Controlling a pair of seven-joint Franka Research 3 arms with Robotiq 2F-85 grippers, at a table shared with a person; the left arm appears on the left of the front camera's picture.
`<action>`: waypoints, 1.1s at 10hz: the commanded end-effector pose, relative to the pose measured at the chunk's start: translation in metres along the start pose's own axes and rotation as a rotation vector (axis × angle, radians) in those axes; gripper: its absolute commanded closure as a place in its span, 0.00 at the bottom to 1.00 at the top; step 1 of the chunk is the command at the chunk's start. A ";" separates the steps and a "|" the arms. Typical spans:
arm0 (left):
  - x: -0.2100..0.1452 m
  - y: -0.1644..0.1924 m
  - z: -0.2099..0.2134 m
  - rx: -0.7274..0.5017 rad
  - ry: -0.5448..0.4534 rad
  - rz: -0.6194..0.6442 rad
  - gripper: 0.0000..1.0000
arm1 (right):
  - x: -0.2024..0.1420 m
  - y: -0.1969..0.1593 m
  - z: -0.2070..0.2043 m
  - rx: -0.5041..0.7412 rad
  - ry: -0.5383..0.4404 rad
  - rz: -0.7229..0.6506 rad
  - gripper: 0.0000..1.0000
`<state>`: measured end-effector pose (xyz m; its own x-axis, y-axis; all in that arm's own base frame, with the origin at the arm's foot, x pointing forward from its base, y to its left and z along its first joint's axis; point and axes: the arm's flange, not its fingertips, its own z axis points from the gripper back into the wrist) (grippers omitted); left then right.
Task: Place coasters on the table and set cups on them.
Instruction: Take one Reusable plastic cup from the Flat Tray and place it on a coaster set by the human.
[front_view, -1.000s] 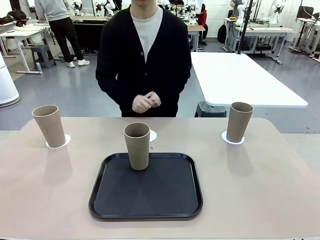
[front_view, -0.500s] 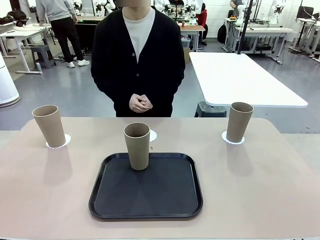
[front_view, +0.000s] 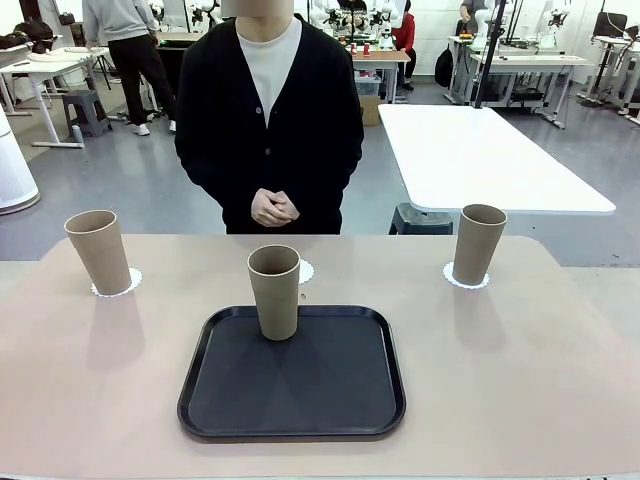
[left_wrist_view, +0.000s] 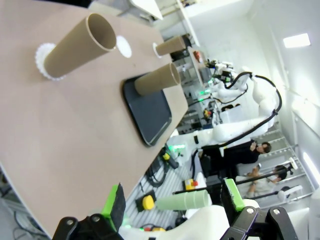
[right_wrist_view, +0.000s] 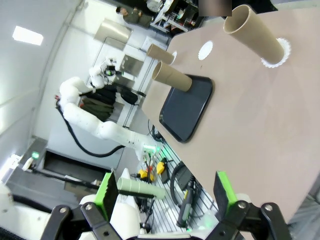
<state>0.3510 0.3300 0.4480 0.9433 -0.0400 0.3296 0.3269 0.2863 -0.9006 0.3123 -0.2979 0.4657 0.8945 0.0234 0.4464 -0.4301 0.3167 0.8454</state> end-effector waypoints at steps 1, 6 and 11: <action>-0.001 -0.001 0.001 0.004 -0.002 0.012 0.00 | 0.020 0.035 -0.012 -0.093 0.114 0.090 0.00; -0.001 -0.001 0.001 0.004 -0.002 0.012 0.00 | 0.147 0.145 -0.120 -0.403 0.413 0.218 0.00; -0.001 -0.001 0.001 0.004 -0.002 0.012 0.00 | 0.170 0.157 -0.302 -0.582 0.483 0.570 0.00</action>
<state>0.3513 0.3298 0.4473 0.9435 -0.0402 0.3289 0.3263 0.2848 -0.9013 0.4386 0.0301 0.6119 0.6007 0.6573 0.4552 -0.7961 0.5439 0.2652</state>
